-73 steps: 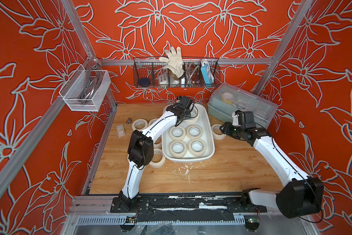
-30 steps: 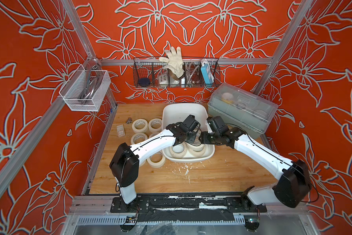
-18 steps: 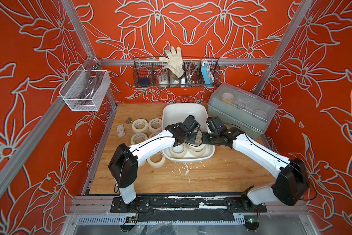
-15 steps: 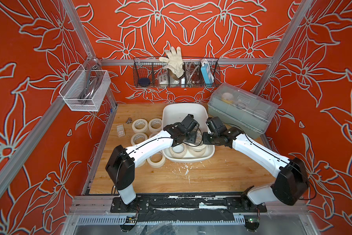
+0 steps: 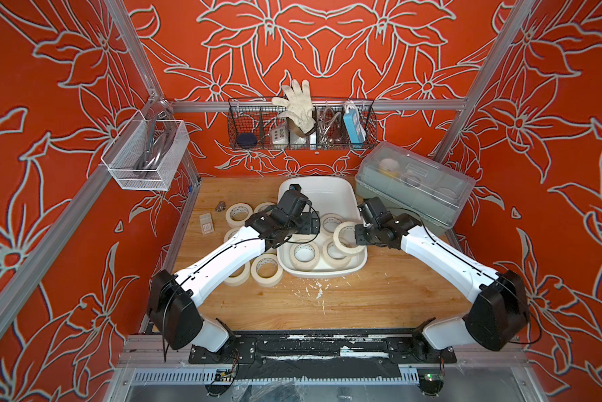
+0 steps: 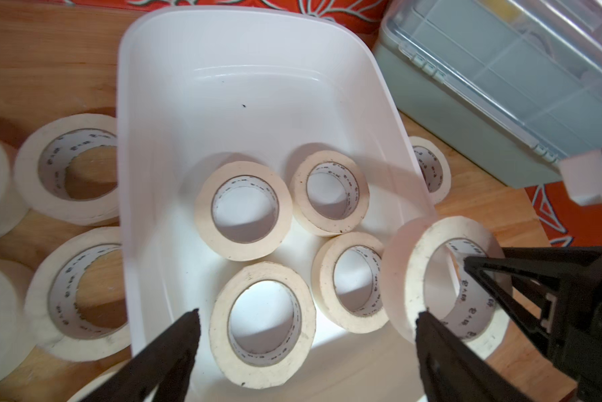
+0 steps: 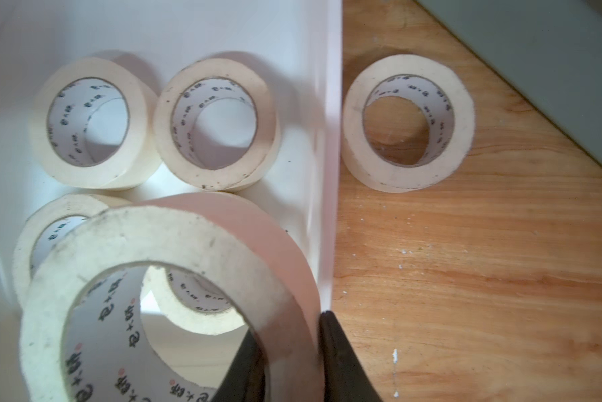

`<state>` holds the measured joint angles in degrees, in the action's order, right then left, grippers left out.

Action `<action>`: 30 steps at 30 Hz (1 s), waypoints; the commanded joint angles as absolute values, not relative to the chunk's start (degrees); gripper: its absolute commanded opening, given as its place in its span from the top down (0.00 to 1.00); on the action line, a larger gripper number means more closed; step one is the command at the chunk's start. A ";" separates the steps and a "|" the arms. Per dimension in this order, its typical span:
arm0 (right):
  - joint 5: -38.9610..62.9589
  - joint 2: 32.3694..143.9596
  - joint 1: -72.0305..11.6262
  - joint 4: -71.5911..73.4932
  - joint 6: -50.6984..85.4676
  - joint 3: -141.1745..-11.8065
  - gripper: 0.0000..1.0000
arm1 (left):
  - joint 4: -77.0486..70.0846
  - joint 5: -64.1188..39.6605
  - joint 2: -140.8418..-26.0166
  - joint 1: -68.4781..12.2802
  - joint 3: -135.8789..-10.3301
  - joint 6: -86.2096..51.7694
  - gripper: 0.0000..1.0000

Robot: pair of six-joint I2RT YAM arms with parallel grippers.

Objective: Take out the art tape in the storage box
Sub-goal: Pick up the art tape from the storage box, then place the art tape at the center of the board.

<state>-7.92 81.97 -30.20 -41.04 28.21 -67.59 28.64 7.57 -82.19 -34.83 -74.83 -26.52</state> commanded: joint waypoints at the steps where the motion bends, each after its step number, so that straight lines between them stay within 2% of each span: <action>1: -9.14 78.31 -26.39 -41.50 27.08 -68.24 1.00 | 26.13 7.03 -78.45 -32.99 -72.53 -27.20 0.04; 7: -9.05 74.91 -18.08 -39.60 29.84 -63.81 1.00 | 26.06 6.32 -77.99 -30.20 -71.52 -27.57 0.04; 14: -12.04 71.91 -9.67 -33.84 39.59 -54.83 1.00 | 25.81 4.07 -79.19 -29.21 -71.07 -28.57 0.05; 18: -14.56 71.10 -7.40 -28.91 43.99 -50.10 1.00 | 25.66 3.28 -79.67 -29.11 -70.73 -28.80 0.05; 21: -17.29 72.29 -6.32 -26.08 46.15 -47.89 1.00 | 26.74 1.99 -80.86 -28.69 -71.68 -29.35 0.05; 30: -15.71 81.33 1.28 -20.32 50.01 -47.02 1.00 | 27.07 0.81 -81.23 -28.66 -71.88 -29.65 0.06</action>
<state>-14.59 79.81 -0.67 -24.34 47.03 -47.20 26.50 1.65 -81.19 -28.91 -71.13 -29.45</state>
